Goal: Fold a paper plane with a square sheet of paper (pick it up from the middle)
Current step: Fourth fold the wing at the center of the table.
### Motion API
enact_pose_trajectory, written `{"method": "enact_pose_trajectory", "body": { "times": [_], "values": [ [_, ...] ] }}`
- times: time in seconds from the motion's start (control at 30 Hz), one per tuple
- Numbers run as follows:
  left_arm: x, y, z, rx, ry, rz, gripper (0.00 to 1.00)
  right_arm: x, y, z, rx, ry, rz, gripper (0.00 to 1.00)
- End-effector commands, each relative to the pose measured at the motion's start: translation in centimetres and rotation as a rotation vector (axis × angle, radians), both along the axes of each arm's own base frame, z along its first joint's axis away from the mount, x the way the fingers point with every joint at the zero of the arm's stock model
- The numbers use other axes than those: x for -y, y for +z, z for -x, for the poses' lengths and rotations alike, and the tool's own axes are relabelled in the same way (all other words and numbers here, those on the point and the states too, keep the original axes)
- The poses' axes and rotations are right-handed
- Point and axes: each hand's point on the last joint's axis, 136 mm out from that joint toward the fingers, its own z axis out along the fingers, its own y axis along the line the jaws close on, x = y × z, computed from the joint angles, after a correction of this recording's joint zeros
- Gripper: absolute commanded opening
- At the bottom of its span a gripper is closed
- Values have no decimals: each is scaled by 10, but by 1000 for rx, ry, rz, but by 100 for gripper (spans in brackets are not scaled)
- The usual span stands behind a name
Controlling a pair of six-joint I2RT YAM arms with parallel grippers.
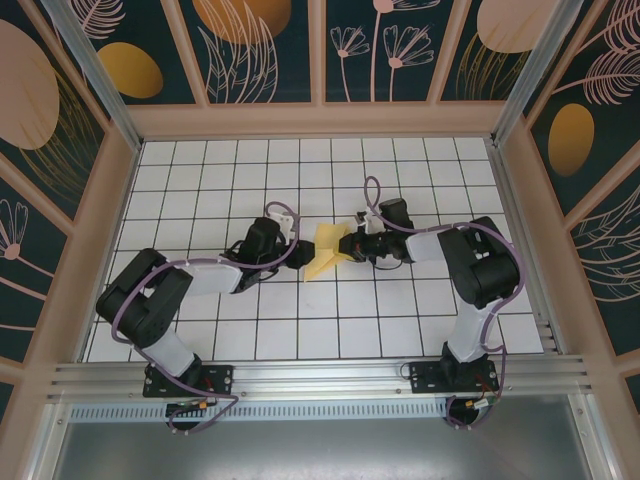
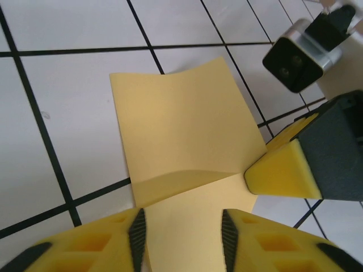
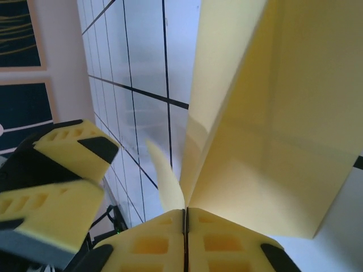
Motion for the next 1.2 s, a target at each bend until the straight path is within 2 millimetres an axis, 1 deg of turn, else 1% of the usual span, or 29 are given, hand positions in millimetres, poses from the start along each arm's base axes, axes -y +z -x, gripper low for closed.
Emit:
{"method": "enact_pose_trajectory", "body": {
  "times": [0.0,0.07,0.13,0.2,0.3,0.4,0.5,0.73,0.83,0.93,1.07,1.17],
  "values": [
    [-12,17,-5,25,67,-4,49,-3,7,-10,2,-41,8,6],
    [-17,23,-3,37,84,-2,55,-1,8,-10,-14,-73,24,6],
    [-19,30,2,68,78,3,57,1,10,-10,-27,-107,50,6],
    [-16,39,10,117,46,14,62,3,12,-11,-38,-144,83,5],
    [-14,48,18,190,20,13,67,7,17,-11,-47,-206,126,5],
    [-7,54,25,262,-25,5,67,12,19,-11,-65,-265,167,5],
    [2,57,30,330,-73,-5,67,11,20,-9,-77,-294,186,5],
    [13,45,25,410,-143,-137,61,4,28,-12,-75,-302,203,5],
    [19,35,23,425,-185,-202,59,0,29,-13,-86,-298,191,5],
    [26,31,25,475,-235,-234,56,-5,32,-16,-96,-292,170,5],
    [29,25,21,499,-252,-276,55,-9,34,-20,-100,-282,156,5],
    [27,19,15,513,-247,-324,52,-12,35,-21,-107,-271,149,5]
  ]
}}
